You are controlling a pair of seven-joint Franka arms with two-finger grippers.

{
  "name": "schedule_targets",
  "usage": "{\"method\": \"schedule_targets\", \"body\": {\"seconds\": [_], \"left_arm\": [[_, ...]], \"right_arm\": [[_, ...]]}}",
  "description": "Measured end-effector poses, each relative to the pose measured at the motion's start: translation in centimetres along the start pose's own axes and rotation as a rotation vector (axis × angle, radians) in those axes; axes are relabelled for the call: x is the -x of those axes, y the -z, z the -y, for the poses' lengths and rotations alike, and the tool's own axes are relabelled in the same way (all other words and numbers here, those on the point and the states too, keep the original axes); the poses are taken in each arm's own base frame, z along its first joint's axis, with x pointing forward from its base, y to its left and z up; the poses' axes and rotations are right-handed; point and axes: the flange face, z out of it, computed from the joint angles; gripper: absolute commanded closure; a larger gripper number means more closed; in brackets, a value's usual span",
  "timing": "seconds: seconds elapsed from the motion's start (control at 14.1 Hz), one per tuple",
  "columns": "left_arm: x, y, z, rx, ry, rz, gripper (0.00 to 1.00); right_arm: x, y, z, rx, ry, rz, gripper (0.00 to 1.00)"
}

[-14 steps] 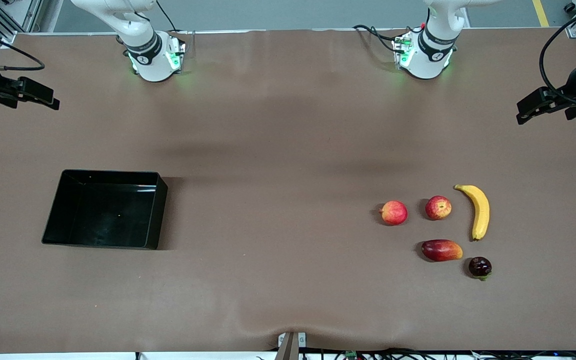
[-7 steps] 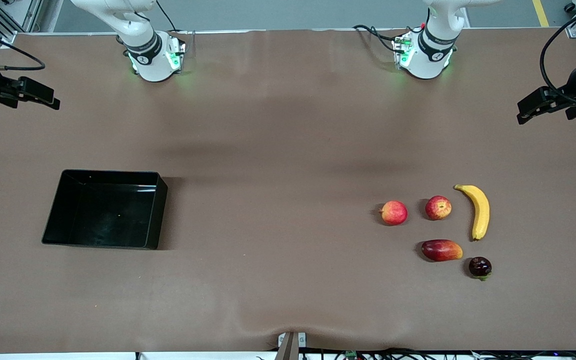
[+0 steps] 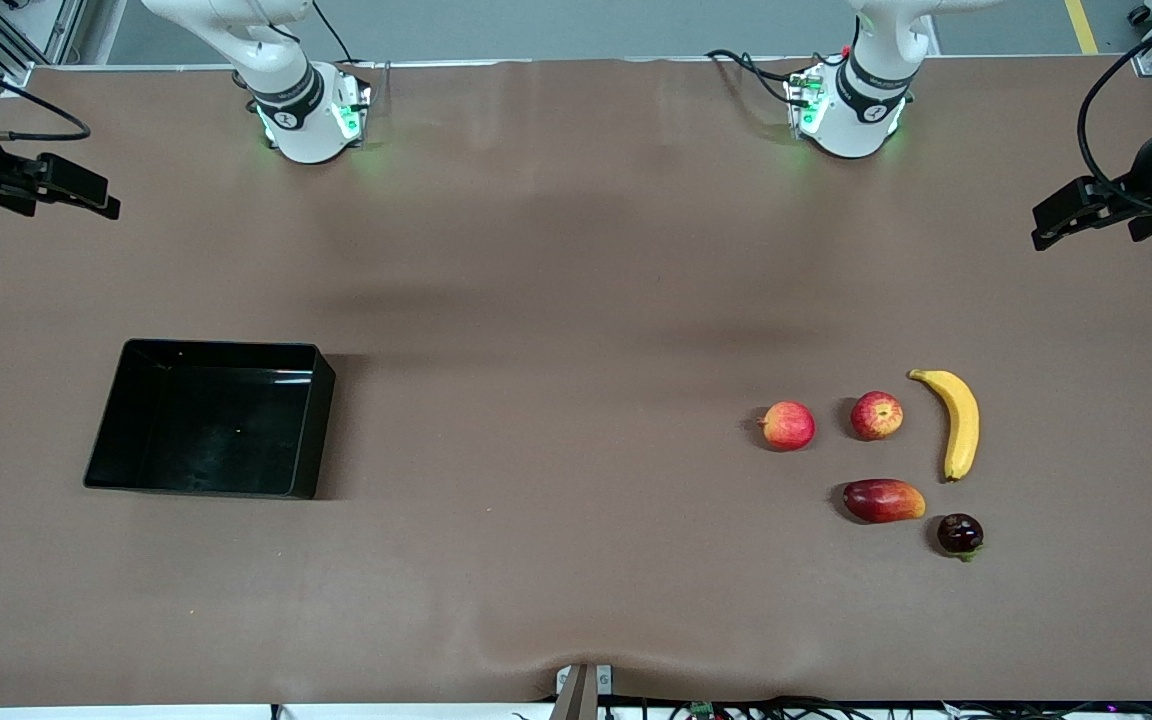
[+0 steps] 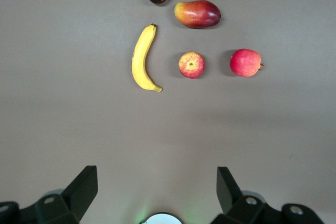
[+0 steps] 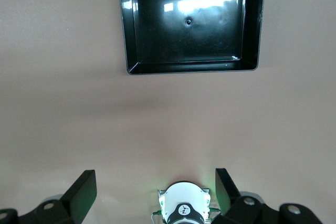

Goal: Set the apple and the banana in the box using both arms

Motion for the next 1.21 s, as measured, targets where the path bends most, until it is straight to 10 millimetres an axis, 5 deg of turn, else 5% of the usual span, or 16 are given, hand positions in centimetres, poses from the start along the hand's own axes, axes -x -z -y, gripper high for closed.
{"method": "schedule_targets", "body": {"seconds": [0.21, 0.64, 1.21], "left_arm": [[-2.4, -3.0, -0.1, 0.002, 0.0, 0.023, 0.0], [-8.8, -12.6, -0.3, 0.025, 0.006, 0.008, 0.0], [-11.2, -23.4, -0.2, 0.047, 0.022, -0.041, 0.0]], "right_arm": [[0.0, 0.0, 0.0, 0.0, 0.0, 0.0, 0.0], [0.0, 0.0, 0.0, 0.0, 0.001, -0.001, 0.0], [0.0, 0.0, 0.0, 0.0, 0.0, 0.0, 0.0]]}}
